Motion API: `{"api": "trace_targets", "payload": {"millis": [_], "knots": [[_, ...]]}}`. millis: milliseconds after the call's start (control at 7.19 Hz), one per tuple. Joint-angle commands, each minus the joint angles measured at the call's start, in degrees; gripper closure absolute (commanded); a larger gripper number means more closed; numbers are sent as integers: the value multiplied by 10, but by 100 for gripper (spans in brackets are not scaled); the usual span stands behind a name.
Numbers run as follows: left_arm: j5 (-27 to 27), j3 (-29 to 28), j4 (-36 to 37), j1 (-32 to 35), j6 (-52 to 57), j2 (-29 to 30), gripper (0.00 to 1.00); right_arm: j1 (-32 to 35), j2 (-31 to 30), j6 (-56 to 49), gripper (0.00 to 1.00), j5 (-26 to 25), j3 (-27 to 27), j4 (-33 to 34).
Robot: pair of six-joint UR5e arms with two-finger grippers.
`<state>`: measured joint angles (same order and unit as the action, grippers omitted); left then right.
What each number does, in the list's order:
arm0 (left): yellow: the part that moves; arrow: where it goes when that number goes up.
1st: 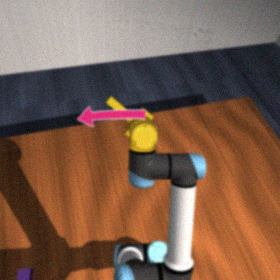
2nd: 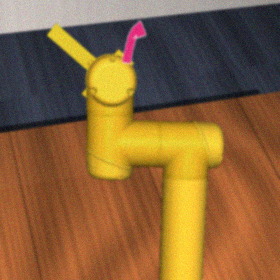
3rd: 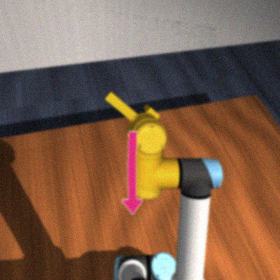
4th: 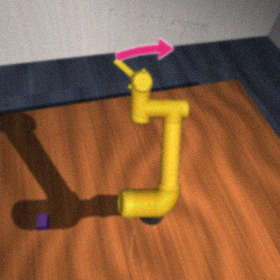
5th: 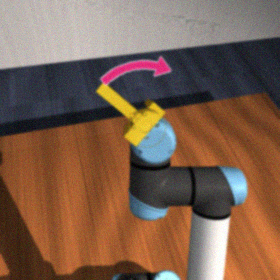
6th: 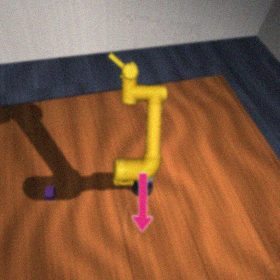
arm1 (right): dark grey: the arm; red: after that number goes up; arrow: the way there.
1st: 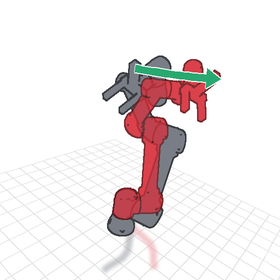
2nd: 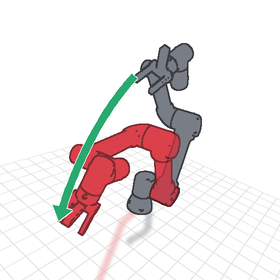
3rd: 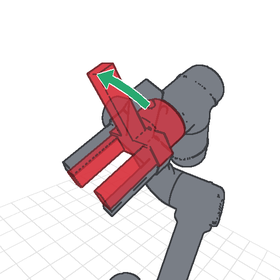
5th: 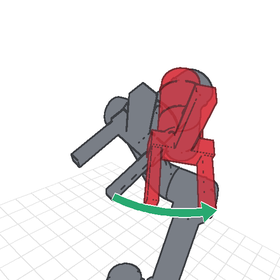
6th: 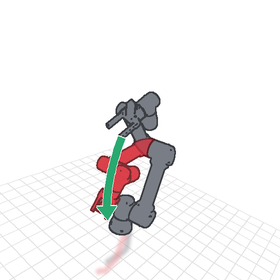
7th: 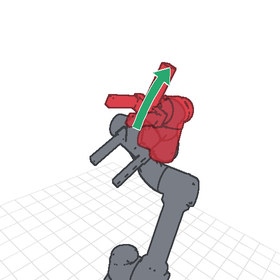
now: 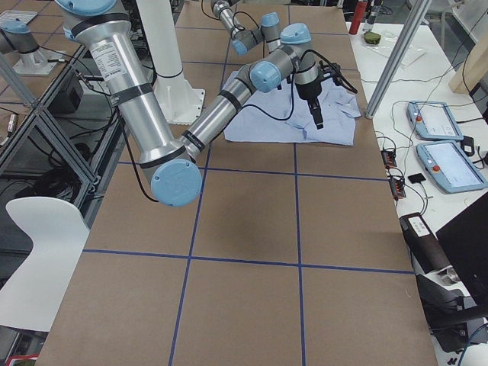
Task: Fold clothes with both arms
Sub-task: 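Release the sleeve, lower left gripper to the hem while right gripper approaches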
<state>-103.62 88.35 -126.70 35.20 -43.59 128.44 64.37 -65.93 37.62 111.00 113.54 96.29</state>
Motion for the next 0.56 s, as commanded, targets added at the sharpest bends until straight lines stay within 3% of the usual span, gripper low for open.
{"api": "trace_targets", "payload": {"millis": [0, 417], "knots": [[6, 42, 1, 0, -2, -27, 0, -2, -2, 0, 0, -4, 1, 2], [6, 46, 1, 3, 2, -28, 0, -5, -20, 0, 0, -10, 13, 2]]}}
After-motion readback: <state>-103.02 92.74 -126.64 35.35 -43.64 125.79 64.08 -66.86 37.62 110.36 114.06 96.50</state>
